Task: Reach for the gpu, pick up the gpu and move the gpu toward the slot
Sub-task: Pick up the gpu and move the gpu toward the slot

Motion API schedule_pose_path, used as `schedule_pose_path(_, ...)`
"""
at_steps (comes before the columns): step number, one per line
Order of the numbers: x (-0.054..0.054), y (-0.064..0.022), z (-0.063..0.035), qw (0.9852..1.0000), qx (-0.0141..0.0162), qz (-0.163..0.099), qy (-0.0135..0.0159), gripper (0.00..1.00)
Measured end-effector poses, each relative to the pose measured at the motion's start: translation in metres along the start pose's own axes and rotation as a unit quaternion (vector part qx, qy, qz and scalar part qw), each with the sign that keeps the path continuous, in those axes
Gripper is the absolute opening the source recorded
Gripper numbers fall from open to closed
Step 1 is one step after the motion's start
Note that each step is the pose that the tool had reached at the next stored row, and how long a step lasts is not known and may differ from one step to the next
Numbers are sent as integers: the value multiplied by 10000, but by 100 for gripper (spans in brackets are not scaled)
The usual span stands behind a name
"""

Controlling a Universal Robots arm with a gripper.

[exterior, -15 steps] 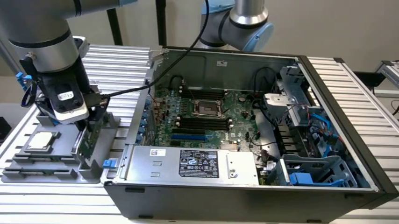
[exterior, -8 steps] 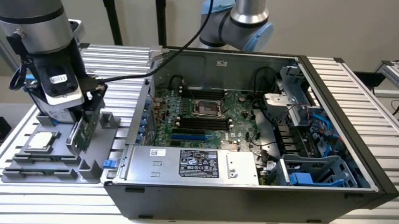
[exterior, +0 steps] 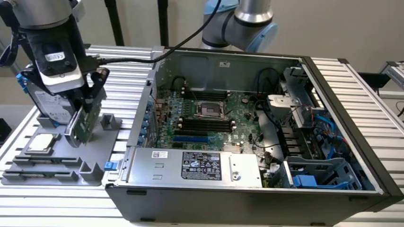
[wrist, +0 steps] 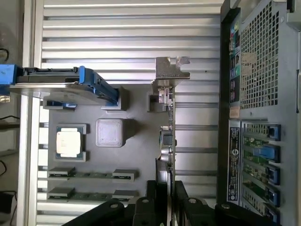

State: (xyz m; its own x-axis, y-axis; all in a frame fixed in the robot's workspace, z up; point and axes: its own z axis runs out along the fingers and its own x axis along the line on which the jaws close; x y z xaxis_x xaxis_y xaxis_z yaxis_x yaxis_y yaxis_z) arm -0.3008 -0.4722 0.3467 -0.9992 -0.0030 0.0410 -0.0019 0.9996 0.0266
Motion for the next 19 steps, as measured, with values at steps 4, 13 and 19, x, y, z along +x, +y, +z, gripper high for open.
schedule_pose_path(4,-111,0,-185,10000,-13,-18,3,26)
schedule_pose_path(13,-419,-3,-597,10000,-61,-48,19,26)
schedule_pose_path(19,-684,-5,-745,9999,-149,-52,29,26)
